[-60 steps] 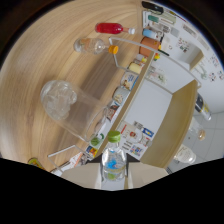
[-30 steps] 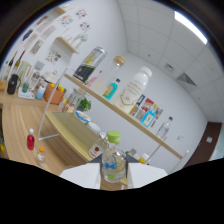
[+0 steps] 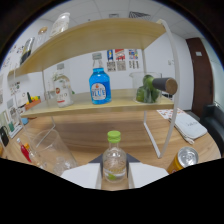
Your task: Make me a cup of Vodka Sunrise.
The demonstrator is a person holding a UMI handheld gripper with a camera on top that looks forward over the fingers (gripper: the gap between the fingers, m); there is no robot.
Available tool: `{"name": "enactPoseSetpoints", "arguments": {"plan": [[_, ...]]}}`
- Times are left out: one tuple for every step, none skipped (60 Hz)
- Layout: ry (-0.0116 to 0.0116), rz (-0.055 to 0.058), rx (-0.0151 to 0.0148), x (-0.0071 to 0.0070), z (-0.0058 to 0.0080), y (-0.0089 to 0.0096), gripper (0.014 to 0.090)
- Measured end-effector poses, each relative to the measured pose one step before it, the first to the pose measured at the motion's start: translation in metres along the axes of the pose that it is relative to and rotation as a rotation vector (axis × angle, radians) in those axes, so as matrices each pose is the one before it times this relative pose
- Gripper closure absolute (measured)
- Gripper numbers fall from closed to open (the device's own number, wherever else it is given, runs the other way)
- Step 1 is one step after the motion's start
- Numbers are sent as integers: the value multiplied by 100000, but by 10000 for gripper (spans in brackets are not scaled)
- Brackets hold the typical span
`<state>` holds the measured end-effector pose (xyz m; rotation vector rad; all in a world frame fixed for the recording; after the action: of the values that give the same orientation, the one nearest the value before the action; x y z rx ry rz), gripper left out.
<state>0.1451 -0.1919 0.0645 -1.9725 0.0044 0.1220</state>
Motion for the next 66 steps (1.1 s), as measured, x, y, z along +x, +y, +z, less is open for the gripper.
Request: {"name": "enactPoseSetpoints", "arguments": {"plan": [[438, -226, -787, 142, 203, 387, 693], [313, -267, -733, 121, 164, 343, 692], [-39, 35, -976, -27, 172, 374, 692], [-65, 59, -867, -4, 150, 327, 692], [-73, 45, -935, 3, 155, 293, 693], [-127, 23, -908, -18, 131, 287, 693], [-164, 33, -814, 1, 152, 272, 692], [-86, 47, -796, -13, 96, 115, 693], [-1, -180, -70, 21, 58, -70, 692], [30, -421, 106, 25, 64, -103, 693], [91, -631, 67, 8, 110, -50, 692], [275, -932, -741, 84, 36, 105, 692], [273, -841, -870, 22, 160, 159, 693], [309, -773, -1318, -49, 149, 261, 692], [151, -599, -1723, -20, 124, 297, 694], [87, -345, -1664, -2, 100, 272, 695], [111, -234, -1442, 23, 68, 218, 695], [73, -16, -889, 7, 66, 116, 693], [19, 43, -540, -10, -8, 64, 690], [27, 89, 203, -5, 23, -70, 691], [226, -214, -397, 119, 15, 28, 690], [300, -124, -16, 27, -16, 15, 690], [365, -270, -37, 47, -13, 21, 690], [310, -508, -378, 94, 27, 40, 689], [161, -366, 2, 7, -24, 29, 690], [84, -331, -52, 41, -14, 16, 688], [129, -199, -52, 24, -31, 23, 688], [236, -118, 45, 40, -39, 13, 686], [253, -100, 47, 40, -53, 39, 685], [274, -84, -23, 46, -81, 70, 684], [286, -18, -10, 38, -66, 58, 682], [273, -6, -2, 35, -59, 50, 682], [171, 0, -211, 13, -119, 98, 681], [105, 104, -144, 1, -60, 99, 679], [117, 117, -218, -5, -76, 90, 677], [147, 176, -196, 19, -80, 78, 677], [176, 222, -263, 37, -99, 107, 675], [209, 243, -403, 27, -87, 132, 674], [296, 186, -633, 19, -115, 152, 673], [100, 198, -596, 5, -115, 156, 663], [240, 203, -462, 52, -140, 131, 643], [320, 212, -203, 75, -133, 69, 626], [308, 186, -65, 68, -157, 39, 613], [241, 266, 5, 47, -201, 19, 599], [211, 247, 106, 48, -211, -18, 586], [317, 151, 103, 85, -209, -50, 565], [480, 141, 188, 73, -261, -76, 544], [250, 126, -43, 29, -364, -51, 510], [216, 61, 52, 26, -339, -89, 460], [316, 69, 149, 48, -369, -136, 414], [302, 65, 322, 17, -423, -179, 360], [340, 116, 435, -1, -452, -208, 316], [424, 140, 486, 18, -510, -240, 274], [524, 125, 403, 21, -548, -284, 246], [401, 56, 480, -8, -573, -302, 225], [218, -6, 390, -93, -570, -355, 212], [221, 77, 484, -63, -602, -366, 203], [346, 97, 476, -71, -601, -308, 201], [417, 14, 267, -85, -571, -288, 199], [416, 1, 241, -95, -616, -263, 198], [422, -127, 152, -123, -609, -257, 200], [268, -365, 64, -155, -605, -237, 199], [73, -596, -164, -199, -596, -162, 199], [26, -715, -329, -204, -585, -123, 195], [158, -757, -146, -179, -559, -150, 192], [279, -702, 46, -151, -570, -177, 187]]}}
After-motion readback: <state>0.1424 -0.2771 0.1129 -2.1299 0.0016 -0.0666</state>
